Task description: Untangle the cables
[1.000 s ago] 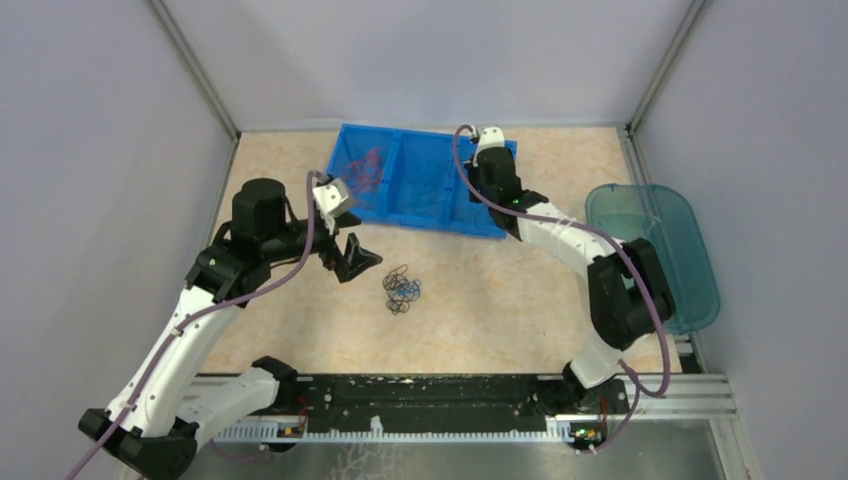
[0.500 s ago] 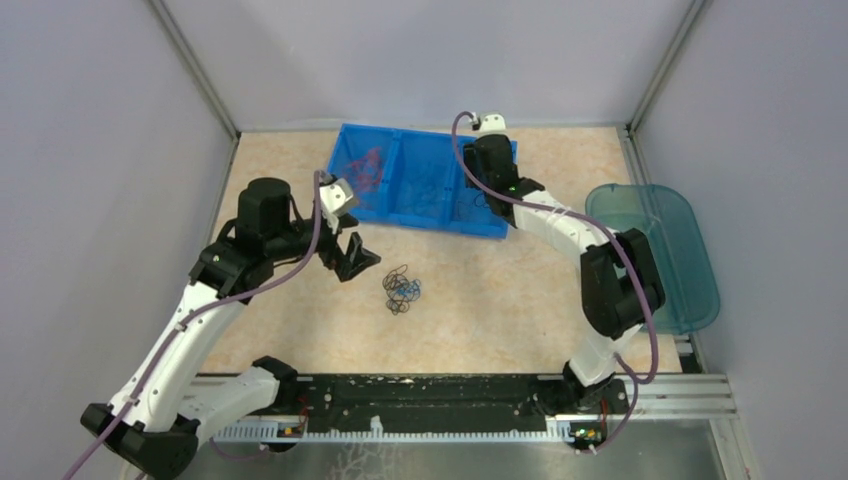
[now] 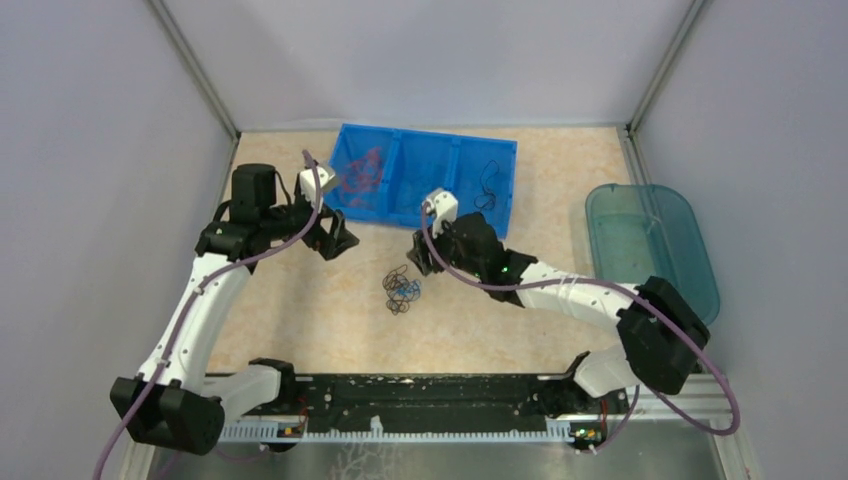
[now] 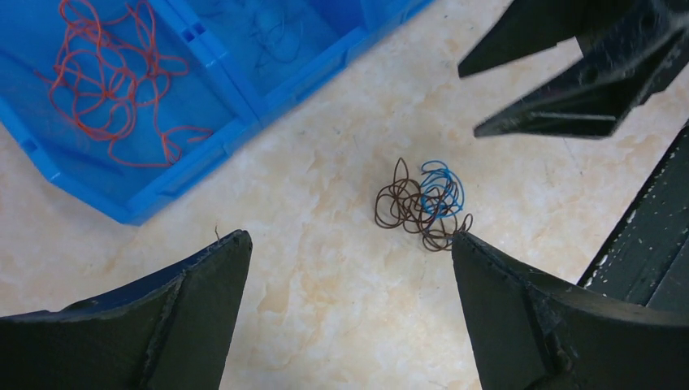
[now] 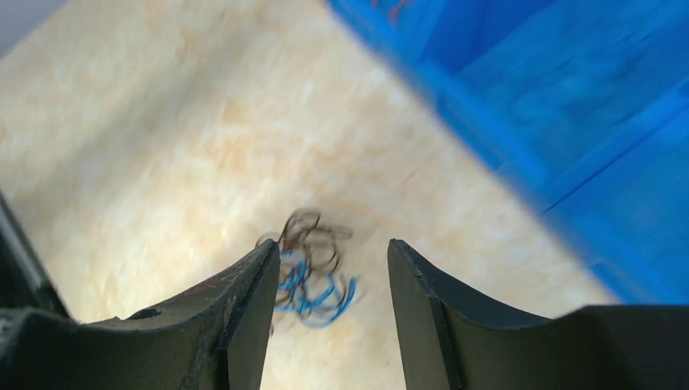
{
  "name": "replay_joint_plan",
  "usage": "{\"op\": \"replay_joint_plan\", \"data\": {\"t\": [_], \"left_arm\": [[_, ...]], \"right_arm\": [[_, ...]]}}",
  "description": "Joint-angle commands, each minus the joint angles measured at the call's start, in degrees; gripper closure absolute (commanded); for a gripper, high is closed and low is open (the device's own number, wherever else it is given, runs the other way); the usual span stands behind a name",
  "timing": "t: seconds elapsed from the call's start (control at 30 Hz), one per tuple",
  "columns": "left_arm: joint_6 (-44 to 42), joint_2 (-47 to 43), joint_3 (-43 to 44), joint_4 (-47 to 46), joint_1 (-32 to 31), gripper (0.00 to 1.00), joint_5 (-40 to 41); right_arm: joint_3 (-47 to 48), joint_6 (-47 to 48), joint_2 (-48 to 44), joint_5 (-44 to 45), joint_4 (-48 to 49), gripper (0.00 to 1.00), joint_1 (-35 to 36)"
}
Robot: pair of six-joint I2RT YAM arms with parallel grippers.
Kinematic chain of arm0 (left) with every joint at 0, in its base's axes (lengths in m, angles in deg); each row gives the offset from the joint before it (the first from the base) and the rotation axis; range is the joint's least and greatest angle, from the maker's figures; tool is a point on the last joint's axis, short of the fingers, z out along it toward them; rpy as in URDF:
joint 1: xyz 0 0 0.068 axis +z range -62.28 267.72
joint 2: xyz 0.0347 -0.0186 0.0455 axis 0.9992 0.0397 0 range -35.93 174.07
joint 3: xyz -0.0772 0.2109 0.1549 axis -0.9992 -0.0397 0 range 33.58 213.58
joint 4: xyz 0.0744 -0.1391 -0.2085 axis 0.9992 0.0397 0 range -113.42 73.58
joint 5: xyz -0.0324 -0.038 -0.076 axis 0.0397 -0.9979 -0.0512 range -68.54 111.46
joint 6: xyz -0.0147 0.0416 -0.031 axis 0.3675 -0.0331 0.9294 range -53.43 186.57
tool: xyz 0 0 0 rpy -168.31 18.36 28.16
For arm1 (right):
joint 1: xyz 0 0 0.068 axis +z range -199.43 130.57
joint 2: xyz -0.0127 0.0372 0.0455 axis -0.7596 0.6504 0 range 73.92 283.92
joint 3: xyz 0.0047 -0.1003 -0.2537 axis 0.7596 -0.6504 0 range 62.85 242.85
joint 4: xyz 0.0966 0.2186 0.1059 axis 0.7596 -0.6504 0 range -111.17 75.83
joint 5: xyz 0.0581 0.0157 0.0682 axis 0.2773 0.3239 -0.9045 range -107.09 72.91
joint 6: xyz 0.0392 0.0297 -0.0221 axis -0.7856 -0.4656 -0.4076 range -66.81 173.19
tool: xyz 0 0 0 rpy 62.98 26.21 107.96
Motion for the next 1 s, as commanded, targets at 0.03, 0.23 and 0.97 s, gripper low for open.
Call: {"op": "replay_joint_plan", "data": {"t": [0.03,0.23,0.97], "left_arm": [[-7.6,1.3,-1.6,2.4,3.0,0.03,-5.7],[-13.1,0.7,-3.6,4.5,3.1,0.05,-8.0],[-14.0,-0.6,-5.5,5.4,3.1,0.07,-9.6]], "right_arm": [[-2.6,2.4,4.1,-14.3,7.3,0.48,0.7],[3.8,14.9,13.3,-18.4,0.1,0.49,-1.3],[5.6,22.9,23.2,-24.1,13.1,0.61,-2.9]]}}
